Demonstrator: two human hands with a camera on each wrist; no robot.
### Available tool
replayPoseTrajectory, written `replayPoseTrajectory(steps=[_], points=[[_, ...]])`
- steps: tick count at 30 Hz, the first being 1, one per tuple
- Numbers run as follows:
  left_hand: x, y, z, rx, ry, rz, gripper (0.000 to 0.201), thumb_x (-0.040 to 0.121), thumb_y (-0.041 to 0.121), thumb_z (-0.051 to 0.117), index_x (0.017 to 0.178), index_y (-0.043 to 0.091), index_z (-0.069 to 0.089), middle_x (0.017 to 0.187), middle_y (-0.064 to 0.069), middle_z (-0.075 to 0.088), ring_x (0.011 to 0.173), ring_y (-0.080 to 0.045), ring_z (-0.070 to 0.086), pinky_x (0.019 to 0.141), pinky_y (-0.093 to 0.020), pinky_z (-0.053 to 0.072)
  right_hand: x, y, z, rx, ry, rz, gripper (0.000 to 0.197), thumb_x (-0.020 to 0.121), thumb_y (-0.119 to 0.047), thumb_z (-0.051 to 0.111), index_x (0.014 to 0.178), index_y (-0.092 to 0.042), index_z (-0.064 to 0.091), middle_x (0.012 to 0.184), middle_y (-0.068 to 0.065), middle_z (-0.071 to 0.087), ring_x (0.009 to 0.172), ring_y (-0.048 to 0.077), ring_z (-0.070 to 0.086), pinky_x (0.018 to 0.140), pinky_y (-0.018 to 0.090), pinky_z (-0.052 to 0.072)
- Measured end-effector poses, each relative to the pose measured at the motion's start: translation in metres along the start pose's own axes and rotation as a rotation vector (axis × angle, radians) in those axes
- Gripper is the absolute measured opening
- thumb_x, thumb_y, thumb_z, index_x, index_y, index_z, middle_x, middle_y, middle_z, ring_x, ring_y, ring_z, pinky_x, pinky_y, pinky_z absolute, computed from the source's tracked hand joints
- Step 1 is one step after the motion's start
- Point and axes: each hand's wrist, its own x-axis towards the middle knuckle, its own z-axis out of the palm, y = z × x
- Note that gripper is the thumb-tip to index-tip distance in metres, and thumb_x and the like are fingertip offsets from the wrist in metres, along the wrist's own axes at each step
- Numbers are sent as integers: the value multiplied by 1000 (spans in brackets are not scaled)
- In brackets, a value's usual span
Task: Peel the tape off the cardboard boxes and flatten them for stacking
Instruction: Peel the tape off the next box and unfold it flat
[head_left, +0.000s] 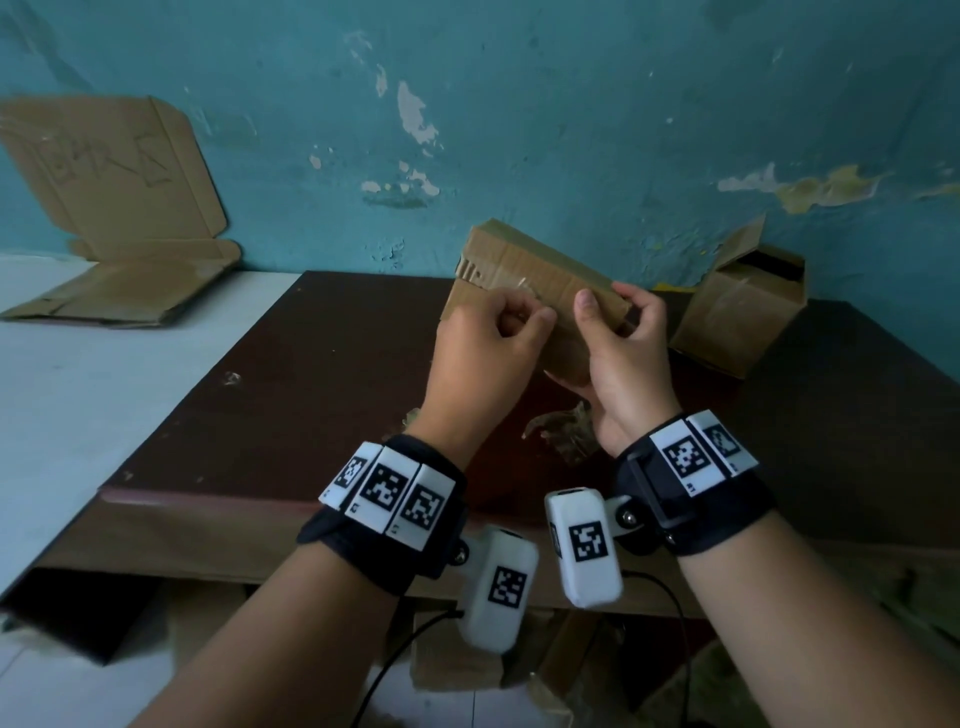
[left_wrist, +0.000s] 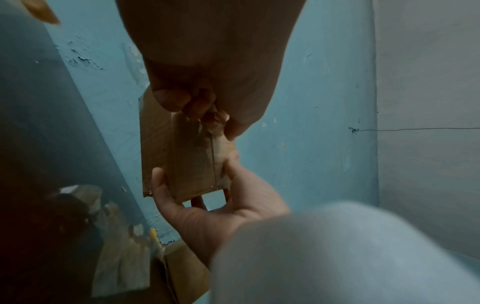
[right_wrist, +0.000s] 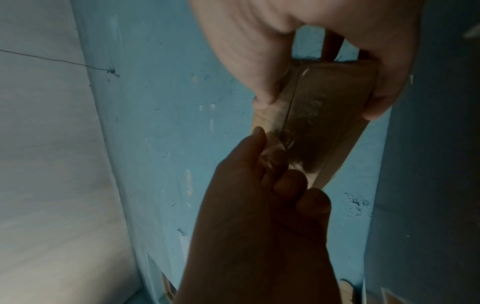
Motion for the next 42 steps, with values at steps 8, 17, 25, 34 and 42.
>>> replayPoseTrajectory(steps=[8,17,25,34,42], points=[[-4,-1,4,7,12,0,9,94,21,69,86,25,69,72,9,68,65,2,60,62,-14,48,-3,-2,1,4,0,34,41,76,-47,76,109,-45,51,122,-2,63,113,23,67,93,57,57],[-11,-1,13,-106,-107,-18,14,95,11,67,84,18,71,66,11,65,59,3,61,58,-13,47,-6,-4,0,81,0,107,35,94,-28,71,120,-34,48,120,-1,63,110,22,68,85,56,61],[-15,-1,12,-50,-245,31,13,93,8,66,84,17,71,69,10,68,62,1,64,61,-14,47,-9,-8,1,50,-17,126,38,96,-29,70,126,-31,47,113,-1,65,101,21,71,71,40,62],[-8,-1,1,9,-314,89,13,92,24,66,99,16,74,84,6,74,82,-11,71,74,-31,56,-7,-14,0,128,-115,185,72,82,-13,83,137,-29,41,121,6,69,107,27,73,84,51,61],[-3,0,-6,48,-405,-2,30,100,37,58,97,16,79,79,-1,76,71,-11,71,67,-35,55,-7,-14,0,69,-69,95,58,86,-5,77,128,-32,48,124,7,66,109,25,71,93,55,58]])
